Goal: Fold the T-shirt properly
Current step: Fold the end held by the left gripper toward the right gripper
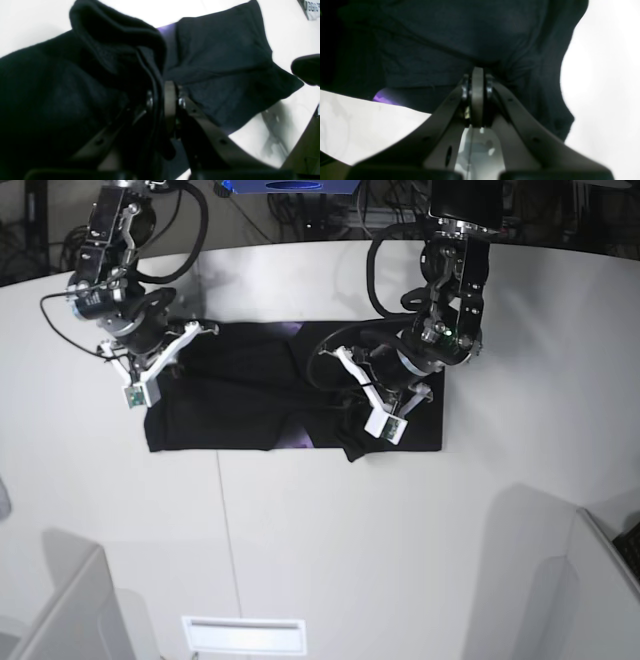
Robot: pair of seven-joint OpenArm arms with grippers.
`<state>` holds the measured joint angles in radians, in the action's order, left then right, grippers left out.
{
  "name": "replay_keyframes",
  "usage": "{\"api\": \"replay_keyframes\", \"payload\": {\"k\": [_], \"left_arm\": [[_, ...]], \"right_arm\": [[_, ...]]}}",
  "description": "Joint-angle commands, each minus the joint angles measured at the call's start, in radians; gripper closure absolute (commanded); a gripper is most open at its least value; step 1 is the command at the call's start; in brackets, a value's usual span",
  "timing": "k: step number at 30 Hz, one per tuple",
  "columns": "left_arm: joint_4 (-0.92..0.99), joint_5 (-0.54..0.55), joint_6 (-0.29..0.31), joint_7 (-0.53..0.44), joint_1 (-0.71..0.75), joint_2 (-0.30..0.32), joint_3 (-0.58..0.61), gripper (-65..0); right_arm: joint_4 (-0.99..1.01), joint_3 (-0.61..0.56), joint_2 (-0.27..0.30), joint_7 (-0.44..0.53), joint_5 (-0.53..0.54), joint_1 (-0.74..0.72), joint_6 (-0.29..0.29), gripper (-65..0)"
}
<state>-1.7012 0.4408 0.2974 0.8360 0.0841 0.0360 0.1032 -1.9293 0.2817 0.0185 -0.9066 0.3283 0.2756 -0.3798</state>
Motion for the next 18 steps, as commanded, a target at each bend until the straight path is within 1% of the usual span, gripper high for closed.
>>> {"api": "replay_keyframes", "payload": {"k": [1, 11, 18], "left_arm": [[-0.018, 0.013, 0.003, -0.019, -0.016, 0.0, -0.001, 0.0], [0.033, 0.013, 0.003, -0.019, -0.02, 0.0, -0.001, 0.0], [0.031, 0.014, 0.003, -0.019, -0.02, 0.0, -0.001, 0.0]], "right_arm": [[-0.015, 0.001, 0.004, 0.02, 0.009, -0.006, -0.008, 0.0], [-0.015, 0.001, 0.004, 0.02, 0.009, -0.012, -0.008, 0.0], [-0.015, 0.001, 0.004, 0.02, 0.009, -0.014, -0.008, 0.0]]}}
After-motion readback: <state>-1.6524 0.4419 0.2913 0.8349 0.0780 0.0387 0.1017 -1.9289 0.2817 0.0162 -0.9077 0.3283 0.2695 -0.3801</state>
